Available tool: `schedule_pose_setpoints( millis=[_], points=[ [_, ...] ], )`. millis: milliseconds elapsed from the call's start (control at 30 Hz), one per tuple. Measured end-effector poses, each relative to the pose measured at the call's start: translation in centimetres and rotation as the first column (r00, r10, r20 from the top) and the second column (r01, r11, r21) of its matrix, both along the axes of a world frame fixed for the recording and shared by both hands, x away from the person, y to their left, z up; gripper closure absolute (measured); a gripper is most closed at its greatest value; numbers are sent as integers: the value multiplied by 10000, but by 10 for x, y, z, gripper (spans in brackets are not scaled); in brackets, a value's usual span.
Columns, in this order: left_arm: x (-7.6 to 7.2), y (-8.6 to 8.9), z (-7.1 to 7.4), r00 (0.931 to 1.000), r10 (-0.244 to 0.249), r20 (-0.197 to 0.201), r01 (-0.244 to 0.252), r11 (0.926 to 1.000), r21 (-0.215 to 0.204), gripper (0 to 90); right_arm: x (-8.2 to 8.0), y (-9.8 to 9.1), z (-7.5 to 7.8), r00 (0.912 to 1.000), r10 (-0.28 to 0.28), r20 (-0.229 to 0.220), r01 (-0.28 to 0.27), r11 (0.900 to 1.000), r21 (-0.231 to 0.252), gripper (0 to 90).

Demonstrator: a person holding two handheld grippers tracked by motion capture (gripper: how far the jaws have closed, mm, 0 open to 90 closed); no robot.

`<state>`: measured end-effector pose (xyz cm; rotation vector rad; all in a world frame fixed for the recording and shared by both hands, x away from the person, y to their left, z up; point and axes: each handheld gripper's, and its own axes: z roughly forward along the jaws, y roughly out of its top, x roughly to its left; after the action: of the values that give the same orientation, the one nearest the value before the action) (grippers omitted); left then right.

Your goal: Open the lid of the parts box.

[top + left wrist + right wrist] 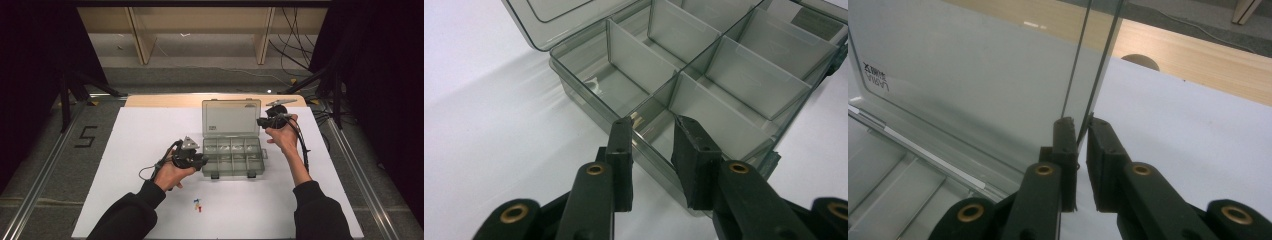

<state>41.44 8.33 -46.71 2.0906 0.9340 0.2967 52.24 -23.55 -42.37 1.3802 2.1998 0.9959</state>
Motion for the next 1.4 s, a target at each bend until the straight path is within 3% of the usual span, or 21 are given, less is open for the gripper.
schedule_pose_setpoints(
  millis=[100, 133, 167, 200, 233, 267, 633, 900, 933, 967, 1067, 1100, 1200, 1267, 1333, 1400],
  points=[
    [0, 0, 0, 10000, 2, -8, -2, 10000, 17, 699, 5, -1, -1, 9993, 283, 239, -275, 9990, -355, 829],
    [0, 0, 0, 10000, -2, 2, 2, 10000, 20, 699, 6, 1, -1, 9997, 244, 10, -244, 9994, -264, 828],
    [0, 0, 0, 10000, -5, -3, 5, 10000, 12, 698, 8, -1, -1, 9986, 439, 281, -424, 9977, -538, 827],
    [0, 0, 0, 10000, -1, -4, 1, 10000, -20, 698, 7, 2, 0, 9999, 138, -75, -141, 9993, -349, 826],
    [0, 1, 0, 10000, -7, 5, 7, 10000, -25, 699, 9, 0, -1, 9993, 378, 29, -377, 9983, -439, 825],
    [0, 0, -1, 10000, 1, 10, -1, 10000, -25, 699, 8, 1, -1, 9996, 219, -184, -226, 9990, -390, 824],
    [0, 1, -1, 10000, 85, -7, -85, 9999, -69, 699, 13, -1, -6, 9995, 322, -21, -323, 9991, -285, 822],
    [-1, 0, -1, 9999, 107, -23, -108, 9999, -129, 699, 14, 0, -7, 10000, -2, 34, 3, 9998, -179, 811],
    [-1, 0, -1, 9999, 164, -32, -165, 9997, -152, 699, 15, -1, -8, 9997, 182, 165, -178, 9995, -242, 807],
    [-1, 1, -1, 9999, 164, -27, -164, 9998, -98, 699, 14, 0, -8, 10000, -64, -14, 64, 10000, 16, 806],
    [-1, 0, -1, 9998, 183, -66, -185, 9996, -192, 699, 14, -1, -8, 9999, -137, 93, 136, 9999, 75, 806],
    [-1, 0, -1, 9998, 214, -63, -215, 9995, -214, 700, 12, 1, -7, 9991, -368, -216, 375, 9988, 315, 804],
    [-2, 0, -1, 9997, 221, -71, -222, 9995, -207, 698, 12, 0, -7, 9982, -542, -248, 551, 9978, 363, 780],
    [-2, 0, -1, 9997, 246, -43, -247, 9996, -147, 696, 13, -3, -7, 9995, -310, -72, 312, 9992, 267, 751],
    [-2, 0, -1, 9997, 243, -36, -243, 9996, -124, 696, 11, -5, -5, 9986, -476, -224, 484, 9981, 372, 726],
    [-2, 0, -1, 9997, 256, -51, -256, 9995, -167, 695, 10, -8, -4, 9992, -409, -2, 409, 9988, 279, 692]
  ],
)
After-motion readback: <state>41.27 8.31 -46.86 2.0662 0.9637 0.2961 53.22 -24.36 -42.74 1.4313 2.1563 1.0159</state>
